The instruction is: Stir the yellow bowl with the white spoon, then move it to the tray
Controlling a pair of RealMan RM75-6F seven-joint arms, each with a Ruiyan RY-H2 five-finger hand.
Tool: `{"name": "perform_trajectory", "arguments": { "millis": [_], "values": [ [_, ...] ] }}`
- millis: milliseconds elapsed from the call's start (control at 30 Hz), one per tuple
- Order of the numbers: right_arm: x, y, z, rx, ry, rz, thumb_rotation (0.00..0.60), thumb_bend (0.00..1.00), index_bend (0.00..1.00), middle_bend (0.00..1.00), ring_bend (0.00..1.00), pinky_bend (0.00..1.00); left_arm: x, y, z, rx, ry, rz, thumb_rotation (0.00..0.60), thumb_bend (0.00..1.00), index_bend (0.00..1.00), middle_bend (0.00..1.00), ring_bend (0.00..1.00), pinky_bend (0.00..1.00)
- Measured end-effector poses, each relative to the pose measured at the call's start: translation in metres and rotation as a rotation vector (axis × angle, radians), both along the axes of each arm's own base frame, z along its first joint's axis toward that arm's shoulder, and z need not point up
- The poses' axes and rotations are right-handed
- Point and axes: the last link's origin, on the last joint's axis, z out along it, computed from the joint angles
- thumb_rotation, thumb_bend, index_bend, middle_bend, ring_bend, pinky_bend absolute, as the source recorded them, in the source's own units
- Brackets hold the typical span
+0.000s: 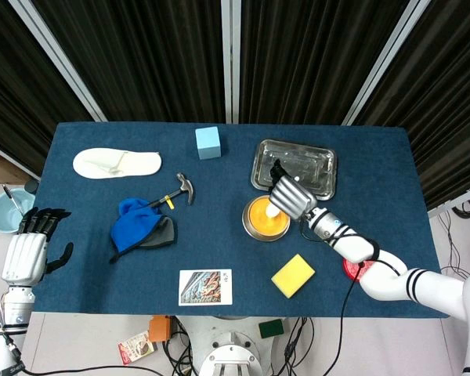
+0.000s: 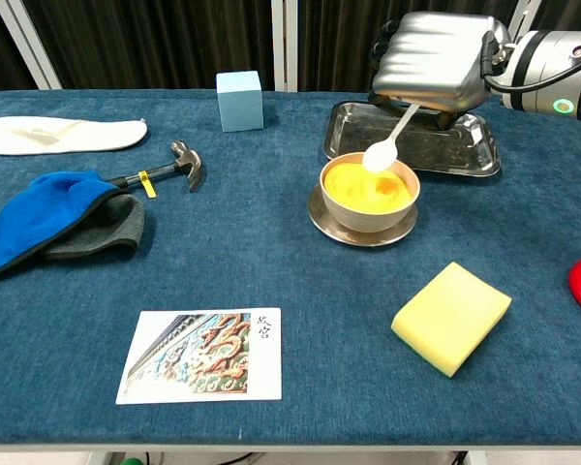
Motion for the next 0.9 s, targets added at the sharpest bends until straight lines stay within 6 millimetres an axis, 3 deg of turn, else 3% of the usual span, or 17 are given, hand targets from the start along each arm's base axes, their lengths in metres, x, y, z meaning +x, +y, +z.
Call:
{"name": "perform_trajectory", "arguments": {
  "millis": [500, 900],
  "values": [
    [0.016, -0.008, -0.019, -0.069, 0.266, 0.193, 0.6, 0.5, 0.66, 0.5, 0.25, 0.24, -0.011, -0.005, -0.005, 0.0, -0.018, 0.026, 0.6, 0.35, 0.23, 0.19, 0.14, 0.09],
    [0.02, -0.001, -0.046, -0.074, 0.281, 0.231, 0.6, 0.51, 0.69, 0.5, 0.25, 0.24, -0.016, -0.008, -0.007, 0.002, -0.025, 0.038, 0.6, 0.35, 0.23, 0.19, 0.14, 0.09]
  ]
}}
